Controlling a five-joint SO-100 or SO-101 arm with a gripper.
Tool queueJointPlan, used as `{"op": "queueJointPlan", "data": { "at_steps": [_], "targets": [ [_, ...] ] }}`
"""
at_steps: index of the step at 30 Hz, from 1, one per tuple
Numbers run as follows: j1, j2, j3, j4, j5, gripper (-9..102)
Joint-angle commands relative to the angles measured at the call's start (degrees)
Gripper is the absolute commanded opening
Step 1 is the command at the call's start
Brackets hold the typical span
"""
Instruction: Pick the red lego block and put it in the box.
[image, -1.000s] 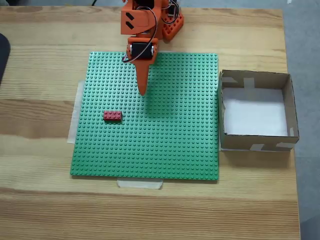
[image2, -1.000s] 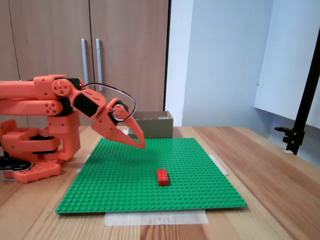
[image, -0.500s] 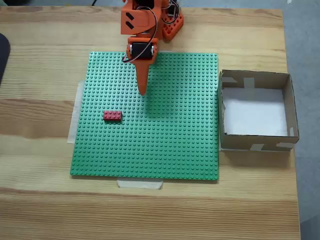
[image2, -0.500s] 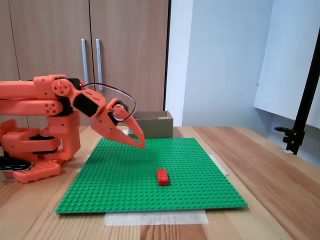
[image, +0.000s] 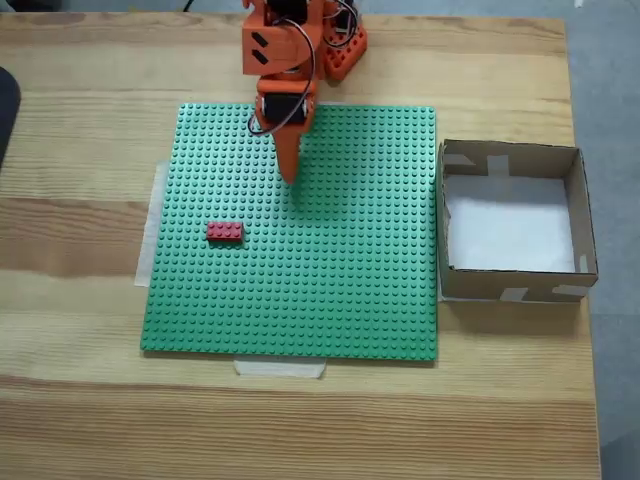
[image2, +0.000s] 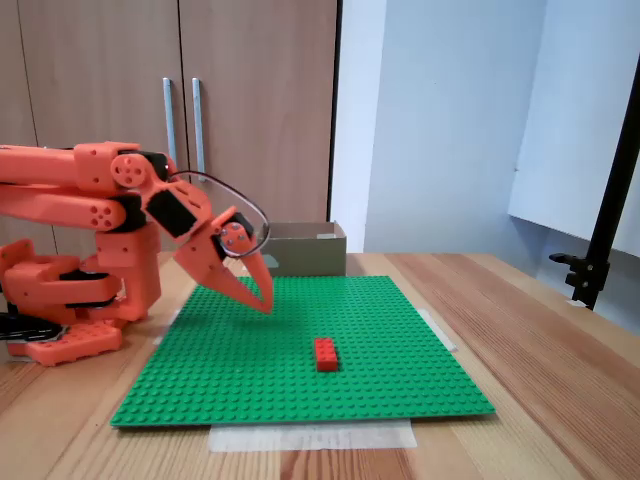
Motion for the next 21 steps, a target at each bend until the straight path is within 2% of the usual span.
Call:
{"op": "queueJointPlan", "data": {
  "at_steps": [1, 12, 21],
  "targets": [
    [0.00, -7.82, -11.69, 2.64, 0.62, -1],
    [2.90, -36.12, -44.91, 16.79, 0.97, -1],
    [5.62, -50.71, -61.17, 26.19, -0.53, -1]
  ]
}}
